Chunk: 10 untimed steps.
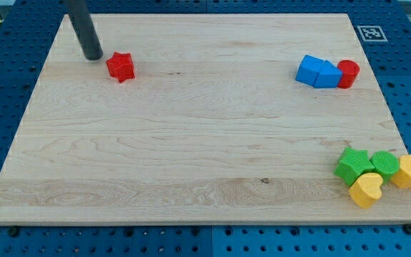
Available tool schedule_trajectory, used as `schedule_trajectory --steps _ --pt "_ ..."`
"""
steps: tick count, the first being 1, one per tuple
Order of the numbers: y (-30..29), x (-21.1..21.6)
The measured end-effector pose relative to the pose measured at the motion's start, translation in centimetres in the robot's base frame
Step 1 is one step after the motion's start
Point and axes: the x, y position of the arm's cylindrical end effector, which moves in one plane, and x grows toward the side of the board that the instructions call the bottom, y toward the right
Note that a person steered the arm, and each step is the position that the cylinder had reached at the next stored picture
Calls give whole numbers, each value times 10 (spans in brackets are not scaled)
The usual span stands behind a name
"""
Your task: Slide the red star closer to the blue cube
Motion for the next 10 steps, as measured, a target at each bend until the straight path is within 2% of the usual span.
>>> schedule_trajectory --steps 3,4,7,10 --pt "74 38" --pt "93 67" --pt "190 112" --pt "305 117"
